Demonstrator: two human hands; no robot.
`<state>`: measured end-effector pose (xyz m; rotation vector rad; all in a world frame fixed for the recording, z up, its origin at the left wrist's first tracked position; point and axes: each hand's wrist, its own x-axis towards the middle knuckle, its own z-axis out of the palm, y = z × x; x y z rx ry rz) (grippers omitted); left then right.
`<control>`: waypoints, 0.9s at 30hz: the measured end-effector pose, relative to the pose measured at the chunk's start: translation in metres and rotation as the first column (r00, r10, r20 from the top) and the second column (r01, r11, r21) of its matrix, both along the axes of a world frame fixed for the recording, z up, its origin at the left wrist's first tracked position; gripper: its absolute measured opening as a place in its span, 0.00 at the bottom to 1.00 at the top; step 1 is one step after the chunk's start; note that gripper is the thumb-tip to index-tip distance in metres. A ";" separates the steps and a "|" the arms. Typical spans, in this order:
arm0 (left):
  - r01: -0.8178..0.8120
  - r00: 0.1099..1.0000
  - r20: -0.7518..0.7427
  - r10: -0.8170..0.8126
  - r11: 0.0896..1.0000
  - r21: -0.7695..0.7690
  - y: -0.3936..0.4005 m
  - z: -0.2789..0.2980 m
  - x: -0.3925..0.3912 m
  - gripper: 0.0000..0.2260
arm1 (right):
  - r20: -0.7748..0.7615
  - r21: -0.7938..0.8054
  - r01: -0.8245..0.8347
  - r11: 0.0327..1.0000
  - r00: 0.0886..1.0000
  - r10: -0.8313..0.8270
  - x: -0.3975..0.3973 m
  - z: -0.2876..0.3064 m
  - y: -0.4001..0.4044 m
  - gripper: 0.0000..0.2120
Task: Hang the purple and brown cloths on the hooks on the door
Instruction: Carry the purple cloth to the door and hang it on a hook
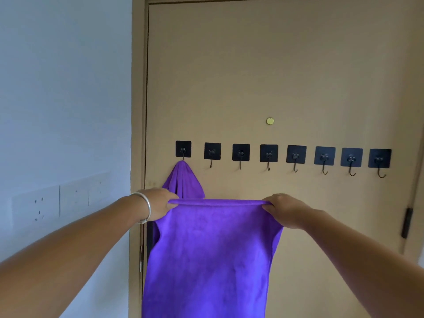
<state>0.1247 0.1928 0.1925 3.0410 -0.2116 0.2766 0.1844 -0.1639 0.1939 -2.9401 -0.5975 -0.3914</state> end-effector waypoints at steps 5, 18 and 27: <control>-0.027 0.999 0.017 0.027 1.000 0.010 0.023 -0.012 0.055 0.20 | 0.000 0.007 0.021 1.000 1.000 -0.021 0.049 -0.007 0.023 0.16; 0.127 0.921 0.385 -0.057 0.979 -0.157 0.039 -0.002 0.153 0.16 | 0.363 0.131 -0.122 0.984 0.929 0.067 0.152 0.019 0.049 0.11; 0.210 0.673 0.576 -0.464 0.867 0.452 0.045 0.041 0.182 0.19 | 0.653 -0.192 -0.365 0.911 0.645 0.397 0.182 0.065 0.062 0.14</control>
